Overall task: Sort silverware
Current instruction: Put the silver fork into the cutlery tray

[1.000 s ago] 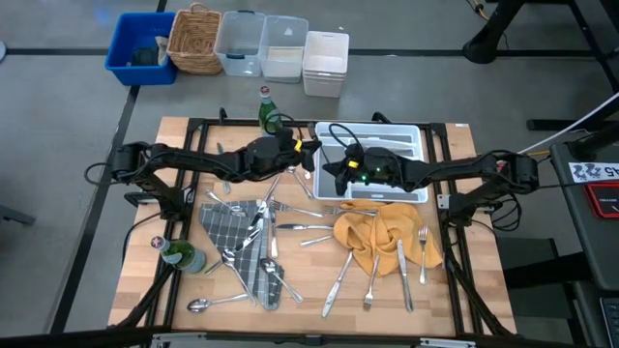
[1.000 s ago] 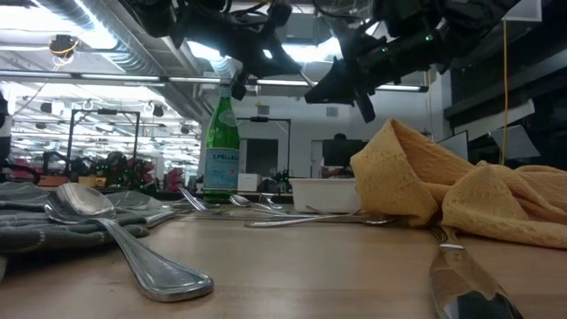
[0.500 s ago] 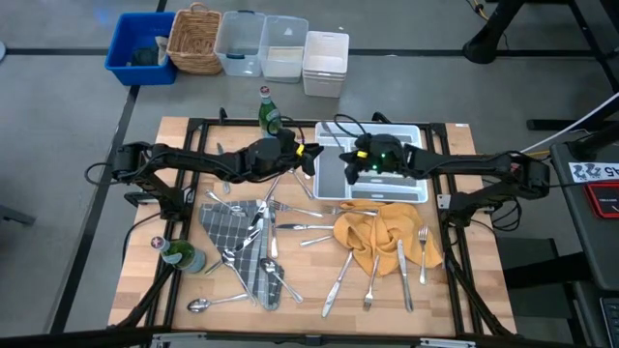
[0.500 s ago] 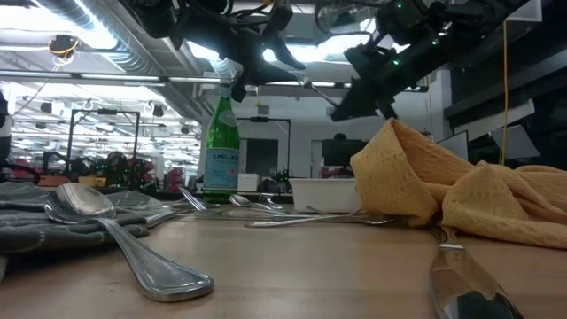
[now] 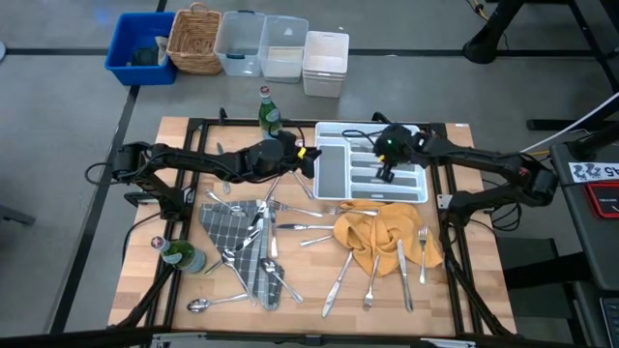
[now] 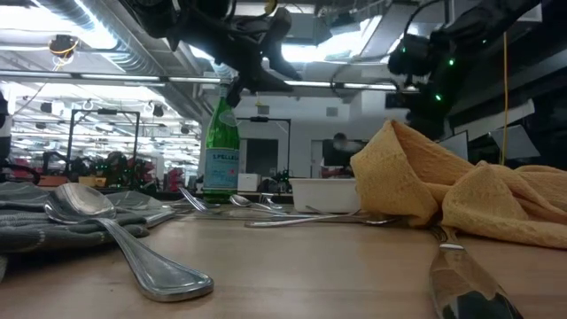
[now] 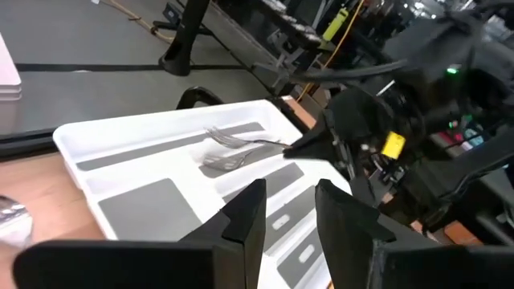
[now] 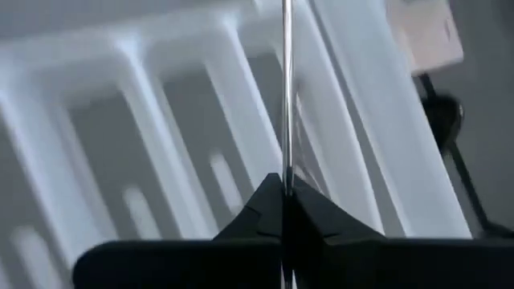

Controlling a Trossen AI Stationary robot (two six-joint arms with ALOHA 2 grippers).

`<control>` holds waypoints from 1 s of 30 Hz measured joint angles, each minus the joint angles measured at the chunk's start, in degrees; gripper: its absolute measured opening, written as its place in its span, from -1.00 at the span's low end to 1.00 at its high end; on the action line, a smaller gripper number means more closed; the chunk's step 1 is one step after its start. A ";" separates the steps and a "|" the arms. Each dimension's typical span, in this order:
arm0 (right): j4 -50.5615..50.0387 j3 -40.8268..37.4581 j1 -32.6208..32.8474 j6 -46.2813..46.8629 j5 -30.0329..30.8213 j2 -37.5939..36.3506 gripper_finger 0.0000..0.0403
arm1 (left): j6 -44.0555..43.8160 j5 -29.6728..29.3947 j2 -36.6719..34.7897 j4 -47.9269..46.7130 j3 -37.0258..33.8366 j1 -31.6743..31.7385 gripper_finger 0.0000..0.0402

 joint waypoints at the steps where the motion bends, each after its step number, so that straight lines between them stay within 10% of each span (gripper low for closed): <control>1: -0.16 0.00 -1.03 -1.41 0.21 0.48 -0.98 | 0.00 0.00 0.01 -0.56 0.00 0.00 -0.52; 30: 1.37 -0.02 -17.48 -26.38 -2.22 14.97 -0.88 | 1.58 -0.02 -0.01 -5.30 0.00 -0.07 -0.52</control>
